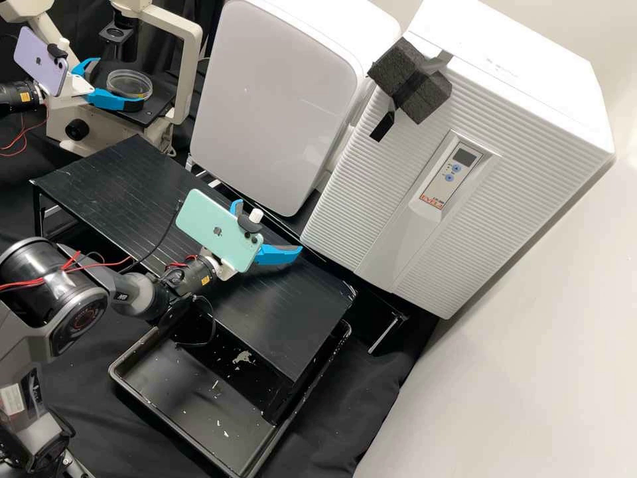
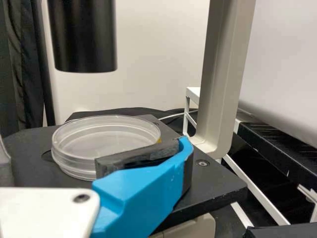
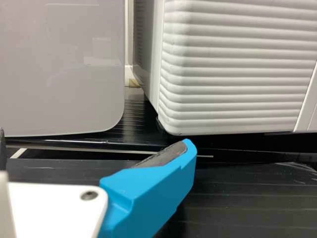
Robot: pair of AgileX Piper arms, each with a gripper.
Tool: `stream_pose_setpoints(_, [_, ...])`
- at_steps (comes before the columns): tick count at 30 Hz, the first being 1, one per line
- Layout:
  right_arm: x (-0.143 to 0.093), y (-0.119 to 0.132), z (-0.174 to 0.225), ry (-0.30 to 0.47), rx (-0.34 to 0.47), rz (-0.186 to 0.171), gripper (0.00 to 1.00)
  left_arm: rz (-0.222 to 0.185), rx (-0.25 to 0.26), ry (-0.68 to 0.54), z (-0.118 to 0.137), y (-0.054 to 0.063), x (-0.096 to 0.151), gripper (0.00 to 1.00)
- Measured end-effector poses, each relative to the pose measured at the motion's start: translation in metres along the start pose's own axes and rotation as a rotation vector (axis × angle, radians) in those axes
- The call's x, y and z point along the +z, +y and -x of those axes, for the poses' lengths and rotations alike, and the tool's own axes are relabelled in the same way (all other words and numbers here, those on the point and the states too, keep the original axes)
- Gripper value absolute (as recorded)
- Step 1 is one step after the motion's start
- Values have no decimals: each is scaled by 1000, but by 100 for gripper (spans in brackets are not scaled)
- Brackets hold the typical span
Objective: Place the petri dish on the bench
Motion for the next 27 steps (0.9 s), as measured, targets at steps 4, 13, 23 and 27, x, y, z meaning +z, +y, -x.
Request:
stream_pose_setpoints(4, [0,0,0,0,0,0,100,7,6,-5,-1,-1,0,100])
stream_pose_setpoints(13, [0,0,0,0,0,0,100,21,18,-12,0,-2,0,0])
stream_pose_setpoints(23, [0,0,0,0,0,0,100,22,19,-13,0,-2,0,0])
stream_pose_setpoints(27, [0,0,0,0,0,0,100,22,19,-13,0,-2,0,0])
